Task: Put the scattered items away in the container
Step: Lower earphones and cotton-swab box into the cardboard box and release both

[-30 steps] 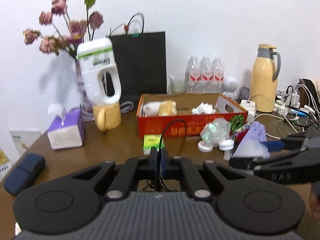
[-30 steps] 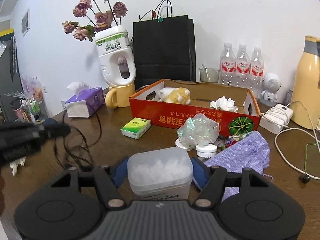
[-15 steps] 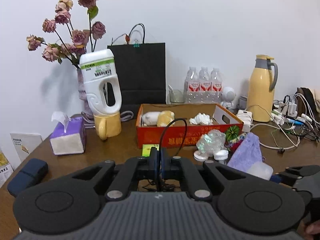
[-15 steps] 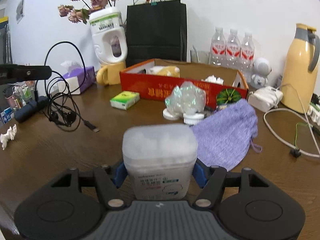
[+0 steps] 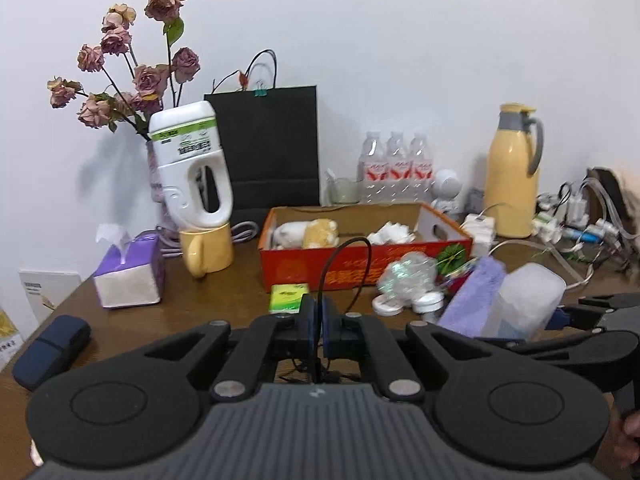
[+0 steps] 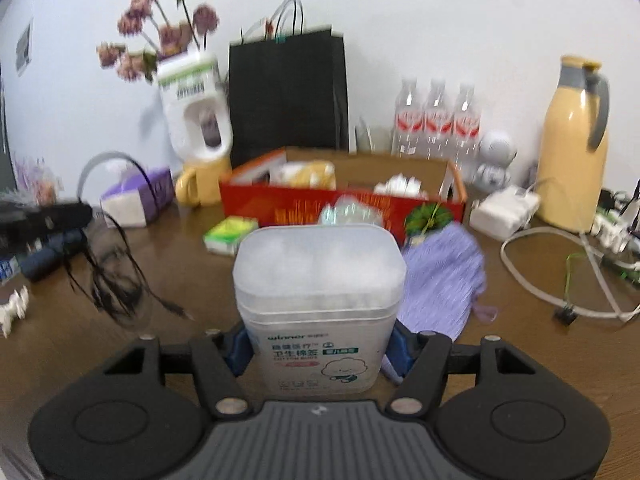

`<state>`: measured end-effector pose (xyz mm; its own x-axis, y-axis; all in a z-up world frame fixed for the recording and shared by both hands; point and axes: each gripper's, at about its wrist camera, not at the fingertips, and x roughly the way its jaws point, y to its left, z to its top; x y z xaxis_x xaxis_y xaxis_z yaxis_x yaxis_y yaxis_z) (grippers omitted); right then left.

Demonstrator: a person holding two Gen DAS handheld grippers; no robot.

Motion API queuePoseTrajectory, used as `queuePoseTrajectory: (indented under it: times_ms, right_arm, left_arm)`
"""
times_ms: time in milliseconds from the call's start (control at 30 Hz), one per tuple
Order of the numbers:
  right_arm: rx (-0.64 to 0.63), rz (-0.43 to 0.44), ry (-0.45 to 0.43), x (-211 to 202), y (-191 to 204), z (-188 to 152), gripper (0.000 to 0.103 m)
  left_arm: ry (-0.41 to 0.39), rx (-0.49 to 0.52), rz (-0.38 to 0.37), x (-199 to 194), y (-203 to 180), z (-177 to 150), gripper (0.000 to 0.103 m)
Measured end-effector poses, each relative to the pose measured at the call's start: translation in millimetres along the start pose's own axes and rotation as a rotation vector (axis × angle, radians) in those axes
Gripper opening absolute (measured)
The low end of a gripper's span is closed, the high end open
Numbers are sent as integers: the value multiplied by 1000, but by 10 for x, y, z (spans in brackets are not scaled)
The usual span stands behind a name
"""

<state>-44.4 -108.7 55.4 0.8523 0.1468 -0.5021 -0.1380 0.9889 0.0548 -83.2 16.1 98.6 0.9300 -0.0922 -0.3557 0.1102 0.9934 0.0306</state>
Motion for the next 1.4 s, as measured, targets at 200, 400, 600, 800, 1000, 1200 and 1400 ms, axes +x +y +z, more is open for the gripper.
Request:
queuePoseTrajectory:
  times_ms: [200, 400, 600, 800, 1000, 1200, 1400]
  right_arm:
    - [-7, -12, -67, -78, -146, 348, 64]
    - [-6, -39, -122, 249, -564, 1103, 64]
    - [23, -77, -51, 960, -1054, 1744, 64]
    - [54, -85, 90, 1839, -1269, 1959, 64]
    - [52, -85, 227, 2554, -1268, 1872, 64]
    - [21, -119, 342, 3011, -1276, 1857, 64]
    - [-53, -164, 417, 3242, -1217, 1852, 64]
  left_arm:
    - [-51, 22, -68, 210, -117, 342, 4]
    - [-93, 56, -121, 787, -279, 1067, 4]
    - [-30, 65, -120, 1700, -518, 1620, 4]
    - [119, 53, -97, 2721, -608, 1739, 4]
    - [278, 70, -88, 3518, -580, 1504, 4]
    - [394, 86, -78, 4070, -518, 1307, 5]
    - [491, 66, -53, 4361, -426, 1122, 8]
